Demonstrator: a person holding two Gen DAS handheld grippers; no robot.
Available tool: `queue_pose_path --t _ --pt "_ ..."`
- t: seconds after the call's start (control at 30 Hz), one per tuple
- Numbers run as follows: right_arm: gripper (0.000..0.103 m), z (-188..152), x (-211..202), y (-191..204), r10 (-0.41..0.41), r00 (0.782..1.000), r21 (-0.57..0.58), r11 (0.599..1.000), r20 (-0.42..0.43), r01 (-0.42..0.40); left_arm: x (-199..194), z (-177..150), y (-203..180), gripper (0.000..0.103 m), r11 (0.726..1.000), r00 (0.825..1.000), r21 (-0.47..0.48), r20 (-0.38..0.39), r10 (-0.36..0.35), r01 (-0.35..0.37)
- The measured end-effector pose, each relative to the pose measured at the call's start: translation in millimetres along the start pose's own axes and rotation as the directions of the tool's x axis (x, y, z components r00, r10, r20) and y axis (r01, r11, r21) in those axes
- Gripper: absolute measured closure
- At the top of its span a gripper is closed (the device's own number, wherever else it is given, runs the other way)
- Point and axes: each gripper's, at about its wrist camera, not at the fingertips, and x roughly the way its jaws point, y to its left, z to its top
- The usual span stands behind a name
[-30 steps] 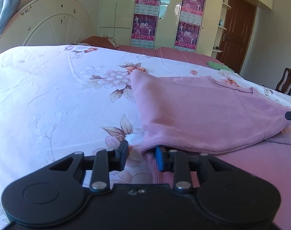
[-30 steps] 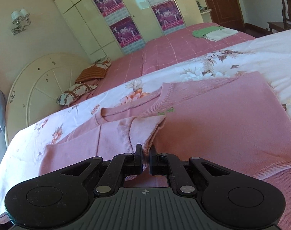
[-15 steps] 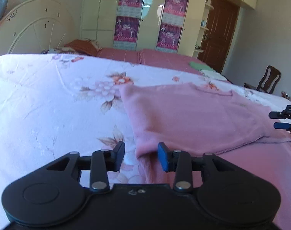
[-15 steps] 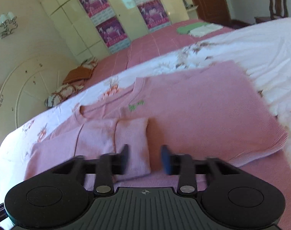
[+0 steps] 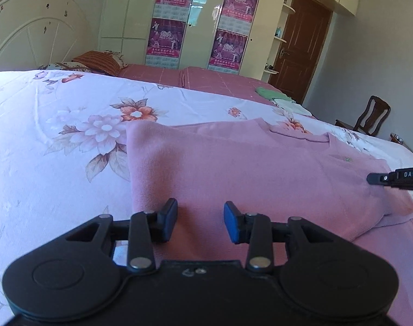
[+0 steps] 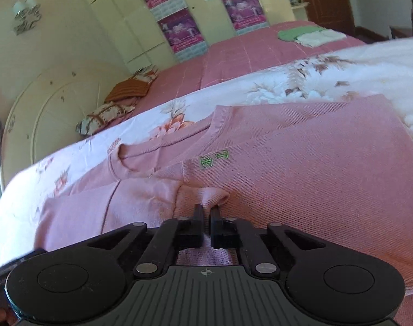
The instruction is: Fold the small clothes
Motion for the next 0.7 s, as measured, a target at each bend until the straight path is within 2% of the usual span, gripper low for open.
queue_pose_path --t 0.03,0.1,0.13,0.2,0.23,0.3,0.4,0.57,0.63,0.7 --pt "0.100 -3.5 -7.8 6.9 -0.044 0.998 -0.076 0.996 0.052 0.048 -0.5 0.1 0.1 0.066 1.000 1.000 0.018 -0.001 0.001 -0.001" --pt "0.100 -7.6 -19.3 4.3 -0.076 0.991 -0.070 0.994 0.113 0.084 0.9 -0.3 -0.6 0.066 0.998 1.000 0.055 -0.003 -0.002 0.002" --pt "0.100 -11.2 -18.6 2.3 -0.086 0.990 -0.073 0.993 0.112 0.095 2.5 0.1 -0.8 0.066 0.997 1.000 0.071 -0.004 -0.003 0.003" --pt "0.100 -18.6 -5.3 4.8 -0.124 0.991 -0.129 0.983 0.055 0.131 4.4 5.9 -2.0 0.066 0.996 1.000 0.086 -0.013 -0.004 0.005" --pt "0.100 -20.4 -3.6 6.5 -0.133 0.989 -0.148 0.979 0.061 0.141 3.3 9.4 -2.5 0.064 0.996 1.000 0.087 -0.005 -0.001 0.001" --pt "0.100 -15.8 -6.5 8.7 -0.158 0.984 -0.136 0.976 0.082 0.168 1.4 18.3 -2.9 0.048 0.995 0.999 0.099 0.039 0.007 -0.011" --pt "0.100 -5.7 -16.4 14.1 -0.183 0.968 -0.130 0.970 0.174 0.207 15.4 33.4 1.7 0.046 0.994 0.999 0.110 0.036 0.017 -0.021" --pt "0.100 3.8 2.7 25.8 -0.136 0.982 -0.177 0.971 0.131 0.158 54.0 46.6 15.9 0.044 0.995 0.999 0.101 -0.040 0.026 -0.021" --pt "0.100 0.2 14.2 29.2 -0.120 0.987 -0.219 0.965 0.104 0.141 57.7 46.2 19.0 0.042 0.994 0.999 0.112 -0.041 0.015 -0.011" --pt "0.100 -4.4 27.9 27.1 -0.152 0.986 -0.248 0.955 0.063 0.163 56.0 46.8 18.2 0.041 0.991 0.998 0.136 -0.052 0.020 -0.013"
